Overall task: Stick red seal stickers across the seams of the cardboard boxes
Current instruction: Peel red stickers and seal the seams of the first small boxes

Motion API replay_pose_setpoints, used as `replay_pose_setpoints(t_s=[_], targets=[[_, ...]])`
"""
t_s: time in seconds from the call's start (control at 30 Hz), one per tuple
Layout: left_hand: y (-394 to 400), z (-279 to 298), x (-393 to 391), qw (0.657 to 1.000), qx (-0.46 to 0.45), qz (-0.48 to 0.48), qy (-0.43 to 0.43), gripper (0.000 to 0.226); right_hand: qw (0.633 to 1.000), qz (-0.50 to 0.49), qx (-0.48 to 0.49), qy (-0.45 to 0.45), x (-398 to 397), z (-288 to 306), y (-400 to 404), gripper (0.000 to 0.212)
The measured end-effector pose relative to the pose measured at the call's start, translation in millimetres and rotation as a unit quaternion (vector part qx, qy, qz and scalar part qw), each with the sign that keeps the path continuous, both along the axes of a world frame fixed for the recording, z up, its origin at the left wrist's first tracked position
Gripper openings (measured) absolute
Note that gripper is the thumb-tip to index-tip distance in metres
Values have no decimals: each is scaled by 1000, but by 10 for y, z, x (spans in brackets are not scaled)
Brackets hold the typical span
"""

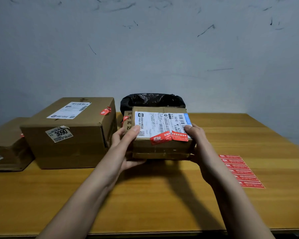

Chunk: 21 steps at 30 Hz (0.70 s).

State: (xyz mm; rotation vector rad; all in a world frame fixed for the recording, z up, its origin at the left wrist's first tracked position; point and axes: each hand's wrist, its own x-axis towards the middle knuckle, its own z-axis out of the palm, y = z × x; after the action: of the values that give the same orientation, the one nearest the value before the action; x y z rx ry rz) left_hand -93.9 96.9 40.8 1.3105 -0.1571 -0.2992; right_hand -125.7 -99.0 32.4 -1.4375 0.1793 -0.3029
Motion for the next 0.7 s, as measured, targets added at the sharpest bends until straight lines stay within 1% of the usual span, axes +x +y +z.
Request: replay_pose_setpoints(t_s=[0.1, 0.13, 0.17, 0.2, 0.23, 0.27, 0.3, 0.37, 0.43, 0.53, 0.63, 0.7], targets=[[-1, -18, 2, 1000, -7, -21, 20, 83, 1000, -11, -23, 13, 0, 16, -19, 49], [2, -27, 11, 999, -12, -22, 24, 83, 999, -16, -36, 16, 6, 5, -27, 53], [7, -34, 24, 999, -19, -25, 29, 83, 998, -24, -58, 15, 4, -7, -33, 62], [14, -39, 38, 999, -27, -28, 35, 83, 995, -39, -88, 3, 6, -25, -40, 72], [21, -39, 51, 998, -34, -31, 39, 82, 990, -59, -126, -23, 2, -48, -41, 77], [29, -35, 62, 998, -39, -34, 39, 79, 981, -84, -163, -67, -7, -67, -33, 73], [38, -33, 77, 998, -40, -34, 37, 75, 966, -113, -198, -122, -28, -67, -18, 62], [50, -23, 107, 998, -42, -32, 28, 68, 918, -168, -286, -218, -46, -53, -24, 41], [59, -7, 134, 999, -44, -27, 16, 65, 873, -183, -365, -268, -36, -29, -36, 31], [61, 24, 168, 999, -46, -15, 4, 76, 846, -157, -428, -276, -3, 7, -48, 28], [51, 44, 181, 999, -50, -7, -3, 83, 838, -141, -450, -273, 21, 18, -47, 30], [53, 47, 191, 999, -49, -1, -5, 83, 837, -136, -457, -269, 27, 15, -55, 31]])
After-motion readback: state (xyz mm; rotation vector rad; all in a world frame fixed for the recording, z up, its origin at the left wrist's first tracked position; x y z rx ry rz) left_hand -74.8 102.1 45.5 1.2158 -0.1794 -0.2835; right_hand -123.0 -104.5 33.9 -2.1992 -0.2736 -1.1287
